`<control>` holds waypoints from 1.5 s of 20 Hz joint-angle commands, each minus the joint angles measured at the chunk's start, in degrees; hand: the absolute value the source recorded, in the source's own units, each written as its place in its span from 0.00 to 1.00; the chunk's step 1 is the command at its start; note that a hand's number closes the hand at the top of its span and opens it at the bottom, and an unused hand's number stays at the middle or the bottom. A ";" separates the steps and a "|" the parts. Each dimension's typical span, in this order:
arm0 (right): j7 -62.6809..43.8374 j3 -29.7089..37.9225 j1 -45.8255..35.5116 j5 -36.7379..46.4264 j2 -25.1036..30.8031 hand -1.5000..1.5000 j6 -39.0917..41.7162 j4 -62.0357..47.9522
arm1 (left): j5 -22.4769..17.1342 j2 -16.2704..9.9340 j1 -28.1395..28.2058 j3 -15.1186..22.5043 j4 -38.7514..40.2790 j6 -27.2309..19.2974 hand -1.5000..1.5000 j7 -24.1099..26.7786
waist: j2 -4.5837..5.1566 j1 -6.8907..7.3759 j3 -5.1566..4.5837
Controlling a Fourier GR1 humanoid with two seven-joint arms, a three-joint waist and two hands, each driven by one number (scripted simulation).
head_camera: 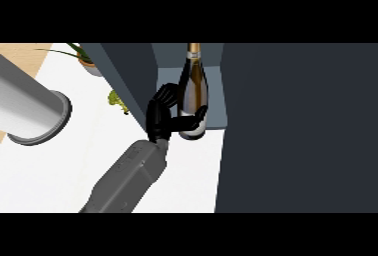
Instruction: Pick up the wine, place it into the cabinet and close the cabinet
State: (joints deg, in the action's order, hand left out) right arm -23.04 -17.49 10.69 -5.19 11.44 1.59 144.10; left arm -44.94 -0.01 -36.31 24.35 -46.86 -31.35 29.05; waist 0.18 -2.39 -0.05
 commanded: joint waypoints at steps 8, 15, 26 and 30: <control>-3.80 0.65 5.48 -5.08 0.15 0.00 0.43 12.21 | -4.56 0.01 -10.23 -2.42 9.36 0.88 1.00 -1.14 | -0.14 0.37 0.04; -4.46 3.92 3.30 -7.38 0.16 0.00 0.84 10.23 | -5.28 -0.74 -18.97 -5.86 16.91 1.13 1.00 -2.35 | 0.09 0.40 0.04; -1.16 1.34 2.23 -5.11 -2.14 0.00 1.84 4.62 | -0.07 -2.34 -26.84 -6.25 31.81 -7.02 1.00 2.11 | 0.57 -0.63 0.06; -2.61 2.08 1.66 -6.07 -1.50 0.00 2.53 7.11 | 2.57 -3.05 -27.60 -4.58 36.26 -7.11 0.00 1.15 | 0.68 -0.79 0.04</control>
State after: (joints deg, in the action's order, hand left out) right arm -21.69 -16.86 11.24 -5.46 9.16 4.04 143.21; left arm -44.55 -1.98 -62.69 19.07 -14.44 -38.06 29.40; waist 0.77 -3.13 -0.01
